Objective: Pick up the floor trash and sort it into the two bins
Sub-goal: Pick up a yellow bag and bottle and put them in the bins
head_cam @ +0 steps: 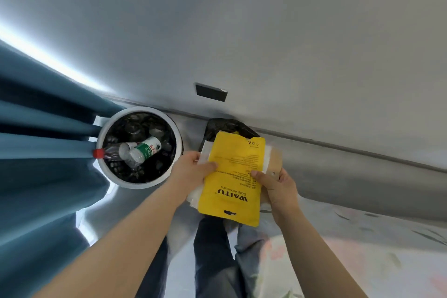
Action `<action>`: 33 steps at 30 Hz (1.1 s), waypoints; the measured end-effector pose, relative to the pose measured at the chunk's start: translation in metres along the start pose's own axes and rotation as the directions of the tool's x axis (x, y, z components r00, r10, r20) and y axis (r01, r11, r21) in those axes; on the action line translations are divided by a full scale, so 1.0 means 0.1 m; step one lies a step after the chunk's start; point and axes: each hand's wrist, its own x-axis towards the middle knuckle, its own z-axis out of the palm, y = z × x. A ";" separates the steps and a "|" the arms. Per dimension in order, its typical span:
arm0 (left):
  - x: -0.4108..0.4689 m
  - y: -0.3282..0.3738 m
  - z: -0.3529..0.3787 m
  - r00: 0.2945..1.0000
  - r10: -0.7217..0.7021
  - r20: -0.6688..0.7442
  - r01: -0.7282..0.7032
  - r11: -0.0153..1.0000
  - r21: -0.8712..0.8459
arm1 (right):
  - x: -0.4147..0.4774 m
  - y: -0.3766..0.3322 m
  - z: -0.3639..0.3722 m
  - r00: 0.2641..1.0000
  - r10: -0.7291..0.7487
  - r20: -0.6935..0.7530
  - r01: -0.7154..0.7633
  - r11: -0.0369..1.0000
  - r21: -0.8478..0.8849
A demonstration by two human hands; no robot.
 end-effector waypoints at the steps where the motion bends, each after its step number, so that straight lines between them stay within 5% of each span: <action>1: 0.08 -0.02 0.07 0.999 0.013 -0.038 -0.011 0.998 0.067 | 0.07 0.04 -0.06 0.998 0.003 -0.066 -0.004 1.000 -0.013; 5: 0.36 -0.15 0.25 0.985 0.082 -0.152 -0.023 0.934 0.358 | 0.34 0.17 -0.20 0.937 -0.040 -0.347 -0.024 0.984 -0.178; 9: 0.61 -0.27 0.36 0.981 0.124 -0.149 -0.047 0.897 0.440 | 0.49 0.26 -0.20 0.884 -0.175 -0.433 0.006 0.931 -0.365; 17: 1.10 -0.44 0.49 0.973 0.147 -0.179 -0.059 0.904 0.424 | 1.04 0.53 0.06 0.893 -0.270 -0.360 0.055 0.860 -0.507; 21: 1.31 -0.53 0.56 0.980 0.118 -0.162 -0.042 0.912 0.408 | 1.28 0.60 0.11 0.951 -0.118 -0.287 -0.002 0.921 -0.388; 27: 1.42 -0.55 0.66 0.976 0.173 -0.131 -0.086 0.863 0.498 | 1.42 0.92 0.03 0.975 0.224 -0.003 -0.202 0.876 -0.437; 33: 1.49 -0.54 0.69 0.962 0.206 -0.178 -0.080 0.839 0.538 | 1.36 0.94 -0.09 0.985 0.136 -0.111 -0.175 0.808 -0.562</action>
